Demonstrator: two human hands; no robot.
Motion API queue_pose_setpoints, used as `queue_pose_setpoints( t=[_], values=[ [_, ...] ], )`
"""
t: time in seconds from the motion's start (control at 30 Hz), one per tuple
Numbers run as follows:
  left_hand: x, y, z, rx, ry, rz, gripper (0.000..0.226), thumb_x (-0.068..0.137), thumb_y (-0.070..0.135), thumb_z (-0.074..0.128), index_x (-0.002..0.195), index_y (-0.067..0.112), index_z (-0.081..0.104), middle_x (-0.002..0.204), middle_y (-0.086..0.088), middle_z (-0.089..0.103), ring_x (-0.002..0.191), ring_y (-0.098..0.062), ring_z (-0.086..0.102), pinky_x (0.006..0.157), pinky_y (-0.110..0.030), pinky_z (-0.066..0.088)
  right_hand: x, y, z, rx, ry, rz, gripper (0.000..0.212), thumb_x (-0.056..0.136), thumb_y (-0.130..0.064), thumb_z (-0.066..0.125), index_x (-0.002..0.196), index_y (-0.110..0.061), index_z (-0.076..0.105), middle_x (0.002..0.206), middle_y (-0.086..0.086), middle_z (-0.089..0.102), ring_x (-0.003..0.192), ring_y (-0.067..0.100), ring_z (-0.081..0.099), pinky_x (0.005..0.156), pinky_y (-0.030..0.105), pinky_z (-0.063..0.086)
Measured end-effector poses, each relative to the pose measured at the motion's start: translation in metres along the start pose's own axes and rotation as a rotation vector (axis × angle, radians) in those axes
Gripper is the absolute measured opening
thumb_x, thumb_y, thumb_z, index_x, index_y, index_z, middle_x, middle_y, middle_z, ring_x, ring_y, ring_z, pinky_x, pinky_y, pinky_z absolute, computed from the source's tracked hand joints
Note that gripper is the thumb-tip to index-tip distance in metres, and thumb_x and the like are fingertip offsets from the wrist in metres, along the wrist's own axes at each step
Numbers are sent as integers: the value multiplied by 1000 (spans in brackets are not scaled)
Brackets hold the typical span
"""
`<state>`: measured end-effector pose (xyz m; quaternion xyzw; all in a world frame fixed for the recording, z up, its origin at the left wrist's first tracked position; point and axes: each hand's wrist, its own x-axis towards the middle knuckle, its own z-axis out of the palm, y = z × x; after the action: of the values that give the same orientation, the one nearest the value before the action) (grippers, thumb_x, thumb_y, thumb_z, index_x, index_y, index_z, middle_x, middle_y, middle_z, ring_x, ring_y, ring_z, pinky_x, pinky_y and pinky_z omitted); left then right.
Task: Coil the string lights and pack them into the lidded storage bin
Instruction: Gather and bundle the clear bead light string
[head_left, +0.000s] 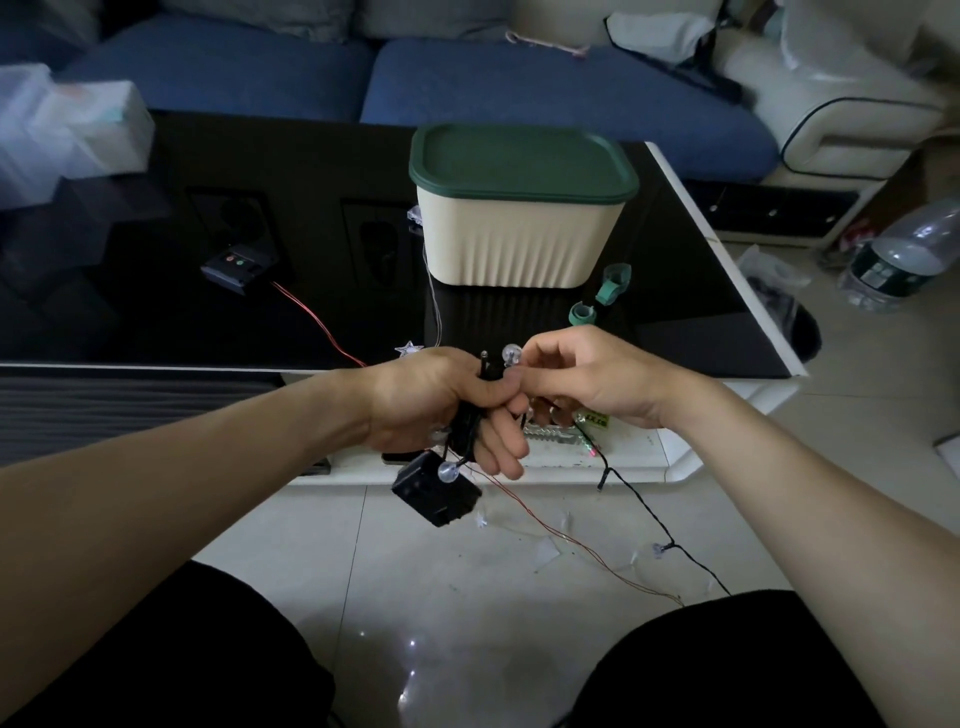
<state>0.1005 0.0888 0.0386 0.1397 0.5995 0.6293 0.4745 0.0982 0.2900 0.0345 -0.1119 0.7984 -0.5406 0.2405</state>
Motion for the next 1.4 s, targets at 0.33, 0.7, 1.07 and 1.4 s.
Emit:
queue_pose_setpoints(
  t=[0.33, 0.7, 1.07, 1.4],
  values=[
    [7, 1, -10, -166, 176, 48, 31, 102, 21, 37, 77, 12, 52, 41, 6, 26, 30, -8, 24, 38, -22, 20, -3, 3, -3, -73, 25, 222, 64, 90, -68, 44, 81, -8, 64, 61, 2, 57, 55, 16, 54, 60, 28, 46],
    [3, 11, -29, -402, 548, 312, 29, 101, 18, 36, 73, 15, 46, 41, 7, 24, 32, -9, 20, 37, -22, 20, -12, 16, -22, -231, -17, 366, 38, 104, -41, 49, 93, -10, 67, 77, 3, 70, 75, 17, 70, 79, 38, 49],
    [-7, 18, -35, -505, 696, 251, 35, 98, 23, 41, 63, 19, 39, 46, -1, 43, 42, -18, 50, 47, -23, 36, -6, 0, -7, -385, 200, 111, 24, 91, -39, 72, 77, -20, 75, 60, -14, 64, 59, -1, 54, 64, 21, 41],
    [-2, 17, -18, -479, 327, 216, 37, 105, 28, 34, 74, 10, 45, 113, -30, 67, 104, -40, 69, 90, -44, 57, -9, -24, 29, -398, 39, -56, 22, 85, -23, 80, 67, -14, 71, 48, -14, 55, 46, 1, 45, 50, 14, 36]
  ],
)
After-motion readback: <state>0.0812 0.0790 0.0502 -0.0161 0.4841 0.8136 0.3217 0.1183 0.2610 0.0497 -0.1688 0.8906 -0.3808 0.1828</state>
